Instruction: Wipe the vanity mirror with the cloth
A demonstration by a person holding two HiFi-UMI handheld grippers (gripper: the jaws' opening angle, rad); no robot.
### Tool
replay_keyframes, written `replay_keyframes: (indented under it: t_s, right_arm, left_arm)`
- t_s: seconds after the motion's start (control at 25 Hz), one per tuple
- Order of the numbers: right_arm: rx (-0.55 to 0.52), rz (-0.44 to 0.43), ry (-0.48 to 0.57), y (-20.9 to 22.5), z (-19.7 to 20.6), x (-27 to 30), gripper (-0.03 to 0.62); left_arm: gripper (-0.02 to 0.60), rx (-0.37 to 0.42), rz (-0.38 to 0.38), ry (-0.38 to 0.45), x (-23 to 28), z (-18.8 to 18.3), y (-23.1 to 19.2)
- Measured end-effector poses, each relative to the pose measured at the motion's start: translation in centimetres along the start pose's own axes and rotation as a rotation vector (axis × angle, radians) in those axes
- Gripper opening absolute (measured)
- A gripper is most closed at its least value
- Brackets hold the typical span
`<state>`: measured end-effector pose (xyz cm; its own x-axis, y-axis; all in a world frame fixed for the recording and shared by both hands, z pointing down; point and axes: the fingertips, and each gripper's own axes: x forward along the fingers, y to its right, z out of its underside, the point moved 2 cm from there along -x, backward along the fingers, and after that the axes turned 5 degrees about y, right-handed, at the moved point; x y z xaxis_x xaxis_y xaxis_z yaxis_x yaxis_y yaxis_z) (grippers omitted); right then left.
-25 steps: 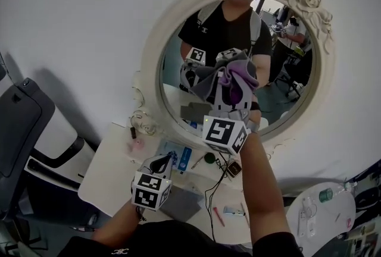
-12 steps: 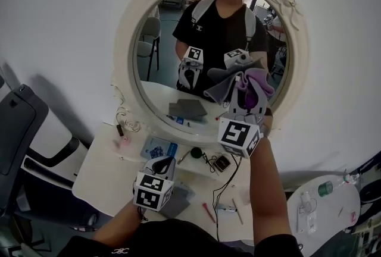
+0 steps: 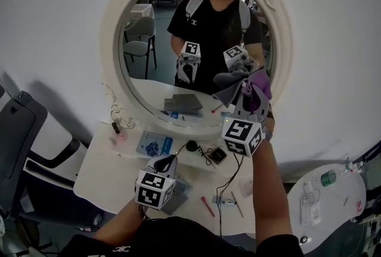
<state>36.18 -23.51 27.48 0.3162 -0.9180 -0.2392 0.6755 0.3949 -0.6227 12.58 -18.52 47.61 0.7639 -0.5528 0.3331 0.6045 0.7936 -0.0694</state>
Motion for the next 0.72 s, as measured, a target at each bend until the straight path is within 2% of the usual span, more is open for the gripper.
replay_keyframes:
  t_s: [0.16,0.48,0.64,0.72]
  right_arm:
    - [-0.012,-0.027,-0.061,-0.5,1.5,-0.4,0.054]
    - [0.01,-0.067,-0.117,-2.6,3.9,-1.1,0.054]
    - [0.052,-0.074,-0.115,-3.4,4.5,-1.2,0.054]
    - [0.071,-0.108,-0.091,-4.2,4.6,-1.2,0.052]
  left_arm:
    - [0.005,0.005,0.003,-0.01,0.0,0.2,0.4]
    - [0.006,-0.005,-0.005,-0.026,-0.2,0.9,-0.1]
    - [0.005,-0.003,-0.008,-0.031,-0.3,1.2,-0.5]
    - [0.005,-0.001,-0.015,-0.031,-0.5,1.2,-1.0]
